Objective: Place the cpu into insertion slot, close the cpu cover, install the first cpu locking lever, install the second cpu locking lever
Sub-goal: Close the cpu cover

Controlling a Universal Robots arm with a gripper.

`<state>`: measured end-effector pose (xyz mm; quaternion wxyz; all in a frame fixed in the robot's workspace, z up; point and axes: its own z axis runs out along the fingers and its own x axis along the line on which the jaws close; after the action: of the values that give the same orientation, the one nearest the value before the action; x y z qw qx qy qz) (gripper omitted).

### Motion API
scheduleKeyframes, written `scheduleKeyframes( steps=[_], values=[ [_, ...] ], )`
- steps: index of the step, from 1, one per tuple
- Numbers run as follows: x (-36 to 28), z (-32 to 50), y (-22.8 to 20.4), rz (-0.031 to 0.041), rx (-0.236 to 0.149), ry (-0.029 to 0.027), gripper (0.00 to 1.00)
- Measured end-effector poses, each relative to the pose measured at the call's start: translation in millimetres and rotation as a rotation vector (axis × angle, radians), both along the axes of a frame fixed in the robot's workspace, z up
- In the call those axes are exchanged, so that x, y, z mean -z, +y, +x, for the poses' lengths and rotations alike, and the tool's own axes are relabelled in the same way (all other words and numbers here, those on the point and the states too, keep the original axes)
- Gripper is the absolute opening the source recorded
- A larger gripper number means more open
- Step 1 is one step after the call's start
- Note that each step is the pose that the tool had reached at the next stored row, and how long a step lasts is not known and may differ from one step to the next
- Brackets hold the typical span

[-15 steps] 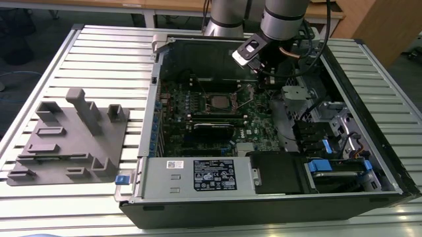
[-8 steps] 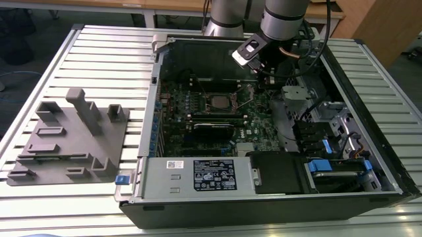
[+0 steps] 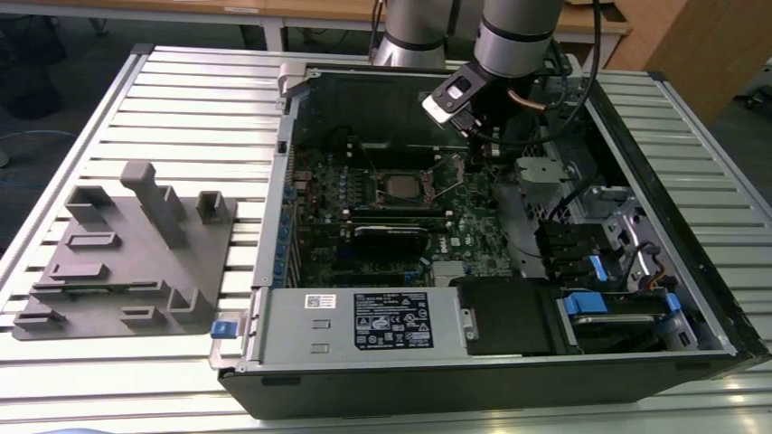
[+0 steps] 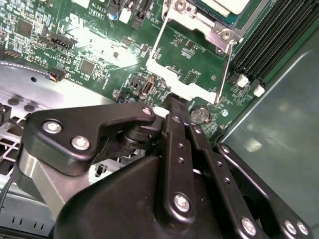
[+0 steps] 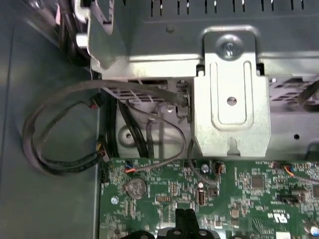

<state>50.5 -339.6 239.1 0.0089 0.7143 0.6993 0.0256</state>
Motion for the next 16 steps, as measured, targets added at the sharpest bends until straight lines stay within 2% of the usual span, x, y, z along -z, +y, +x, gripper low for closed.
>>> scheduleKeyframes(
  steps=[4,14,16],
  values=[
    [0.3,-10.6,0.0,0.001,0.0,-0.0011,0.11],
    [0.5,-49.9,0.0,0.0029,0.0,-0.0072,0.11],
    [0.5,-54.6,0.0,0.0027,0.0,-0.0075,0.11]
  ],
)
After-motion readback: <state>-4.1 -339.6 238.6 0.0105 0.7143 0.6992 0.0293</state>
